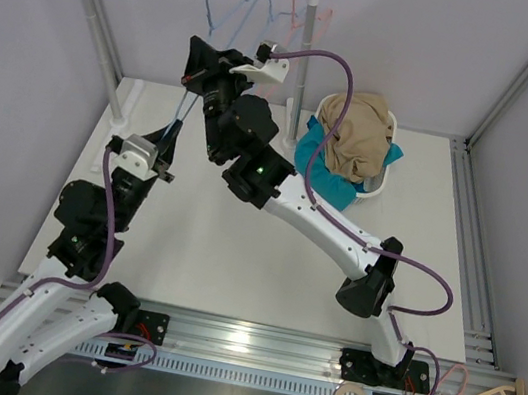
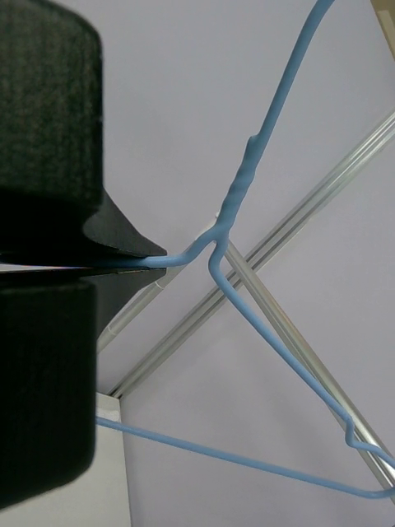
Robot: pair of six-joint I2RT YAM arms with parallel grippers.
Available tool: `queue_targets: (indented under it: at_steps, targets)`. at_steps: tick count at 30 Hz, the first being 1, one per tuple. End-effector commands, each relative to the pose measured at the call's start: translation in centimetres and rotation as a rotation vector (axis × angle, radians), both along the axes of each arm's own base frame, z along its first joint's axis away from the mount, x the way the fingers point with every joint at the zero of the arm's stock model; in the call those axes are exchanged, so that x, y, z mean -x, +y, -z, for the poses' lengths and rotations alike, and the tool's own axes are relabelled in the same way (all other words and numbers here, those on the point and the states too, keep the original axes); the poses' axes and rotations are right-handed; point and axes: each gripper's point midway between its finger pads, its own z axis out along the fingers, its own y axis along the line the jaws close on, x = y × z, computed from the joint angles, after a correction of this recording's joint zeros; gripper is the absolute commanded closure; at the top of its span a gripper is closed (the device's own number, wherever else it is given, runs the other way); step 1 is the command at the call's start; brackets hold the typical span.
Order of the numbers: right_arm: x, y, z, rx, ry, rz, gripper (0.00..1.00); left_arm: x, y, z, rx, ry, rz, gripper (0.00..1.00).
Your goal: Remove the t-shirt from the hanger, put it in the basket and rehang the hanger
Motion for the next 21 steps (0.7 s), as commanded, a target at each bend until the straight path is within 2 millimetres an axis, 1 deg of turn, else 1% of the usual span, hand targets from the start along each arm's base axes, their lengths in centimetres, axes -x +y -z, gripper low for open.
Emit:
queue_targets:
  at_steps: [1, 3, 4, 9, 11, 12, 16, 17, 18, 19, 21]
  targets:
    - [0.3, -2.0, -2.0, -0.015, -0.027, 0.04, 1.0, 2.0, 0.6, -3.7, 0.094, -0.054, 0.06, 0.99]
    - [0.3, -2.0, -2.1, -0.012, -0.029, 0.04, 1.0, 2.0, 0.3, -3.5, 0.107, -0.025, 0.086, 0.99]
    - [0.4, -2.0, -2.1, -0.01, -0.03, 0.037, 1.0, 2.2, 0.3, -3.7, 0.107, -0.015, 0.097, 0.99]
    - [0.3, -1.7, -1.7, 0.001, -0.026, 0.032, 1.0, 1.7, 0.5, -3.7, 0.124, 0.012, 0.088, 0.99]
    - [0.2, -1.6, -1.5, 0.005, -0.022, 0.034, 0.96, 1.6, 0.9, -3.9, 0.141, 0.006, 0.07, 0.99]
    - [0.3, -1.6, -1.4, 0.007, -0.022, 0.032, 0.89, 1.5, 1.0, -3.7, 0.143, 0.008, 0.064, 0.99]
    - [0.1, -1.4, -1.1, 0.011, -0.02, 0.031, 0.88, 1.4, 1.5, -3.8, 0.166, -0.004, 0.039, 0.99]
    - [0.2, -1.4, -1.1, 0.01, -0.02, 0.031, 0.86, 1.5, 1.5, -3.9, 0.166, -0.005, 0.039, 0.99]
    - [0.1, -1.3, -0.9, 0.013, -0.017, 0.032, 0.69, 1.6, 1.6, -4.1, 0.169, -0.009, 0.038, 0.99]
    - [0.1, -1.2, -0.9, 0.013, -0.019, 0.03, 0.63, 1.4, 1.6, -3.8, 0.171, -0.002, 0.035, 1.0]
    - [0.1, -1.0, -0.7, 0.017, -0.021, 0.024, 0.64, 1.4, 1.6, -4.0, 0.174, -0.004, 0.034, 0.99]
